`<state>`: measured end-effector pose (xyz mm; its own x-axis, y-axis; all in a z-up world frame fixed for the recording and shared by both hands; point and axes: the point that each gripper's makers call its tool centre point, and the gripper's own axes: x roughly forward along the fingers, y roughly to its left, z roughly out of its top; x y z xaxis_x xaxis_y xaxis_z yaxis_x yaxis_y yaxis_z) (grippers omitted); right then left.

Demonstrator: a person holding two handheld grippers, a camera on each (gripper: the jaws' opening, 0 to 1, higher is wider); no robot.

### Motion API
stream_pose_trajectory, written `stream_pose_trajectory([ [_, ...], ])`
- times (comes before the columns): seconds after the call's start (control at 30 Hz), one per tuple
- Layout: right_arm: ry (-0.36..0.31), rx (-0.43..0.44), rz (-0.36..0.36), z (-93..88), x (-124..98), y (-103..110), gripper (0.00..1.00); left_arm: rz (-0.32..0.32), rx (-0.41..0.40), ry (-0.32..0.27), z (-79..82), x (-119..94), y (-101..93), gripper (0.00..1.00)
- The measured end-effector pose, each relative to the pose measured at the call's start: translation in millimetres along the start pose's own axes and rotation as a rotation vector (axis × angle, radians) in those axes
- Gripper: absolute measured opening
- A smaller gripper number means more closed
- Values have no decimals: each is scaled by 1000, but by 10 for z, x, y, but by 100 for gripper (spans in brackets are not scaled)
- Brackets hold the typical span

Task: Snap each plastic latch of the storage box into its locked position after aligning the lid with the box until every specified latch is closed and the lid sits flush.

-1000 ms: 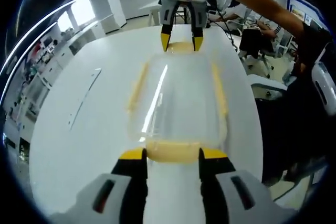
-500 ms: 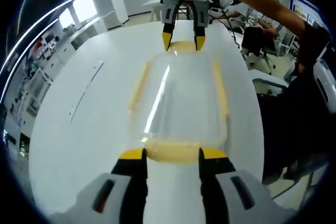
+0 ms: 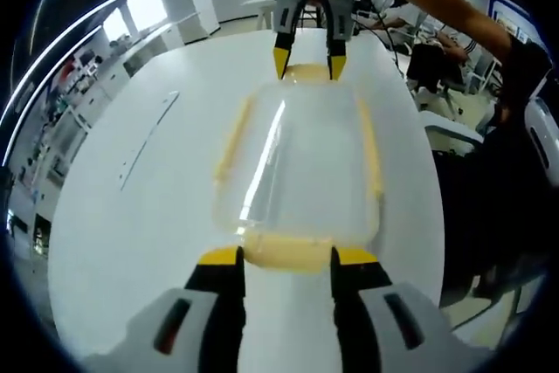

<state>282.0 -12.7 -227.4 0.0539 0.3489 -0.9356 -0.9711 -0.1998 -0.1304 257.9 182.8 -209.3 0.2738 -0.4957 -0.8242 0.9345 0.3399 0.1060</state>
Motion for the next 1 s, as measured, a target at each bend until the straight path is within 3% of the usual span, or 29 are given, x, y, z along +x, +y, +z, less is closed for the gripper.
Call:
stream_pose_trajectory([
  [0.23, 13, 41, -15, 16, 15, -17, 39, 53, -48, -11, -58, -39, 110, 33],
  [0.27, 13, 58, -17, 20, 10, -6, 39, 82, -96, 7, -113, -64, 140, 27],
  [0.3, 11, 88, -12, 29, 4, 12, 39, 86, -121, 2, -133, -66, 155, 10],
  [0.33, -2, 71, -8, 58, 8, 20, 38, 18, -101, -85, -7, -57, 65, 0],
  [0.37, 18, 48, -4, 35, 0, 51, 38, 23, -143, -114, 18, -54, 39, 0],
  [0.43, 5, -24, -9, 41, 12, 76, 38, 16, -58, -77, -78, -26, 67, 0],
  [0.7, -2, -46, -2, 43, 7, 72, 37, 25, -77, -110, -109, 15, 116, 0],
  [0.83, -3, -90, 1, 29, 8, 46, 36, 50, -47, -109, -116, 19, 175, 6],
  [0.9, 3, -146, -11, 4, 7, 7, 27, 46, -44, -108, -159, -49, 330, 10],
  [1.0, 42, -101, -36, -92, 26, -58, 3, 22, -68, -101, -227, -18, 398, 11],
])
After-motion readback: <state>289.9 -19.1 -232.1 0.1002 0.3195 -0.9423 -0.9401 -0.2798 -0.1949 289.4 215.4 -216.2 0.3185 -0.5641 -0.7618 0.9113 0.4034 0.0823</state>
